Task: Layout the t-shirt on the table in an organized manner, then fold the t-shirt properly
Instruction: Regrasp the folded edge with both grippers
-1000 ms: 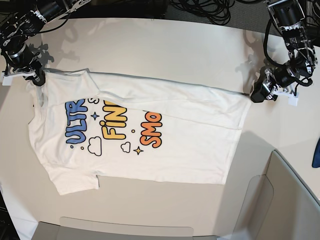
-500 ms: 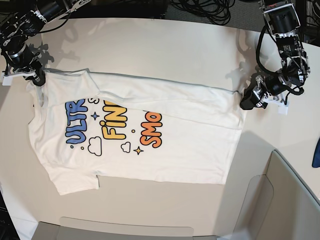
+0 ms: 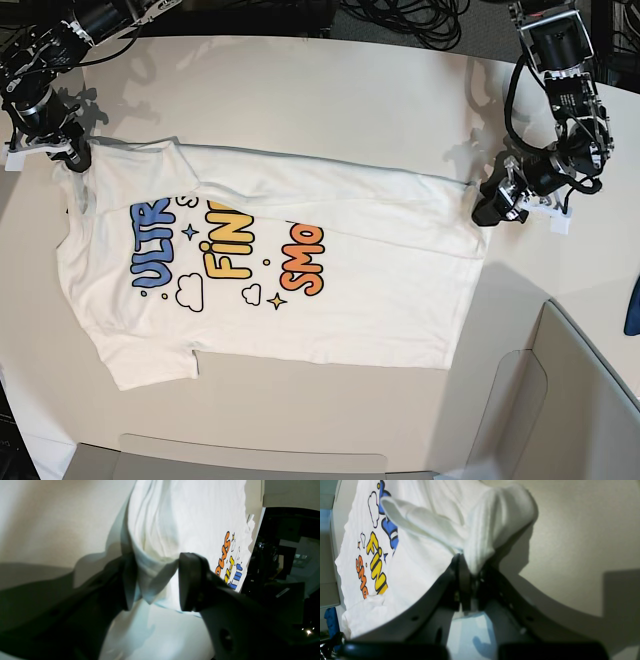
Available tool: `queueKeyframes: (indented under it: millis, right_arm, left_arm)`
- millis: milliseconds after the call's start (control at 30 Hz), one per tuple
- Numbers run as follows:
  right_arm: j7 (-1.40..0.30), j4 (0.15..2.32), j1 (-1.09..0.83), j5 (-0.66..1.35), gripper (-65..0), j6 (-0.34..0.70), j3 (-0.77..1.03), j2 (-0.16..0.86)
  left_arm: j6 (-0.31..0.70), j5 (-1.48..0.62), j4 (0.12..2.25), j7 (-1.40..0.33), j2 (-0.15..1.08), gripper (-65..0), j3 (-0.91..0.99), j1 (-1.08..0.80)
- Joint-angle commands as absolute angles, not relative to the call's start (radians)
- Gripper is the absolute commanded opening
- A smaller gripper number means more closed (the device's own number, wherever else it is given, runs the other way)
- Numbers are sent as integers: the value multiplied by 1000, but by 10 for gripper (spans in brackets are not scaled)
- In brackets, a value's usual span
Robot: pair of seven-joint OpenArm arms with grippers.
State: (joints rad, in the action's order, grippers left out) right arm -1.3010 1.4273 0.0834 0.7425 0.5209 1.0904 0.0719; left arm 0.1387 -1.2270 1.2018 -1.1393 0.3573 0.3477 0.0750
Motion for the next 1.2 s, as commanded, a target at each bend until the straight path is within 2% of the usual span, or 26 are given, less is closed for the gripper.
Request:
queueKeyframes:
  millis: [0,100,600,733,967,1167]
  right_arm:
    - [-1303,1443,91,750,-650,515,1090,88]
    - [-1303,1443,91,750,-650,515,1090,88]
    - [-1303,1443,91,750,-650,516,1090,88]
    - [-1303,1443,84,750,-650,516,1090,88]
    - [-1303,1446,73,750,-650,515,1090,88]
    - [-1303,1501,54,742,-650,510,1090,90]
  left_arm:
    - [145,-1253,1216,-1139,377,-325,355,91]
    - [145,-1253,1210,-1168,372,-297,357,91]
    - [145,-1245,1075,-1164,371,-304,346,168]
    - [147,-1245,1073,-1162,371,-396,346,160]
    - [147,-1245,1073,-1171,371,-649,346,157]
    - [143,-1245,1081,-1171,375,-650,348,157]
